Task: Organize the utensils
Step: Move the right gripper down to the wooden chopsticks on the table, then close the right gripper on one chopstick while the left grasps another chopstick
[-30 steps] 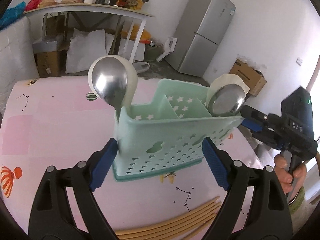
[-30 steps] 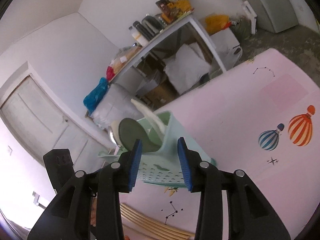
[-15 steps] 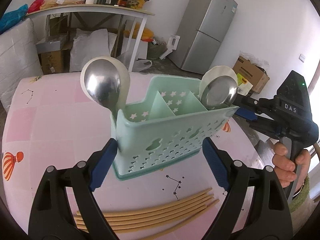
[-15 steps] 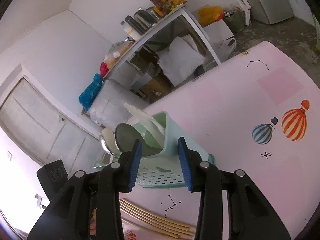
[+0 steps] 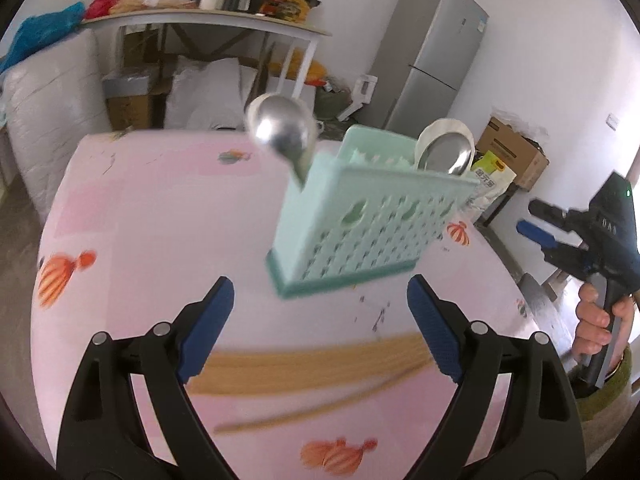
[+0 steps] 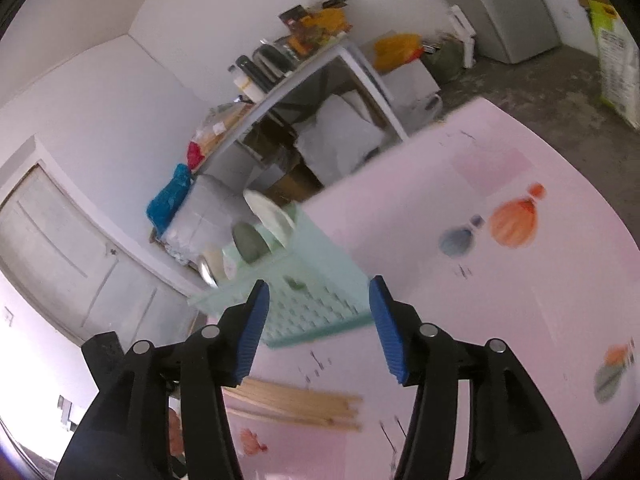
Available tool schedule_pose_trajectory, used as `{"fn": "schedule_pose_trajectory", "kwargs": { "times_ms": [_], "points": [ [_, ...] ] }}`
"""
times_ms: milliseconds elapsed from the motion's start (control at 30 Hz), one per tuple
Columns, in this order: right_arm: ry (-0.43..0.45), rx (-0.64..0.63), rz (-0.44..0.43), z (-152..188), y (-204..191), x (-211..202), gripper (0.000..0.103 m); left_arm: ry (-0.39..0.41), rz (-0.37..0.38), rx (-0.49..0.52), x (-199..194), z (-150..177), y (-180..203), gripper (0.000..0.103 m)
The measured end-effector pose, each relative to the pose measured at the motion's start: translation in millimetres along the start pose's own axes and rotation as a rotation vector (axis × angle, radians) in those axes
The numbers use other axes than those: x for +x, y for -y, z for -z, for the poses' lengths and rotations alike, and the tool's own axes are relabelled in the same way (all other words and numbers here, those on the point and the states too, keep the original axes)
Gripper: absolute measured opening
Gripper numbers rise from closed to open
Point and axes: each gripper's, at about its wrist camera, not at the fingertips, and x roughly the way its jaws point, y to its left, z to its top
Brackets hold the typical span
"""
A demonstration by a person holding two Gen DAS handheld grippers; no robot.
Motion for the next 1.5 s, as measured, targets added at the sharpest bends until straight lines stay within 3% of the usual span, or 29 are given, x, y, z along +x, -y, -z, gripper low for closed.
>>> {"fn": "schedule_pose_trajectory", "kwargs": {
  "times_ms": [133,300,400,533,633,767,900,1133,1367,1500],
  "points": [
    [-0.105,-0.034,0.02,33,-3,15,0.051,-0.04,0.003,-0.023,-11,25,-5,0.084],
    [-0.266,-0.17,0.032,53,-29,66,0.051,-0.111,0.07,-0.052,-13,58,3,0.084],
    [-0.351,-0.271,0.101,58,-40,102,0.048,-0.141,0.123,-0.071,-11,73,9,0.074],
    [-0.435,-0.327,0.179,66,-38,134,0.037,-0.215,0.211,-0.162,2,89,9,0.049],
    [-0.445,-0.324,0.179,70,-34,134,0.031,-0.268,0.232,-0.243,16,98,0,0.037],
    [-0.473,-0.311,0.163,80,-34,123,0.022,-0.275,0.247,-0.331,21,98,-15,0.027],
    [-0.497,-0.289,0.156,100,-36,110,0.015,-0.27,0.193,-0.374,24,90,-24,0.021],
    [-0.548,-0.242,0.119,124,-49,102,0.008,-0.252,0.065,-0.344,21,75,-27,0.021],
    [-0.601,-0.193,0.052,154,-67,104,0.006,-0.225,-0.066,-0.22,24,66,-21,0.021],
    [-0.585,-0.224,0.073,160,-77,102,0.005,-0.212,-0.162,-0.14,21,63,-19,0.021]
  ]
}}
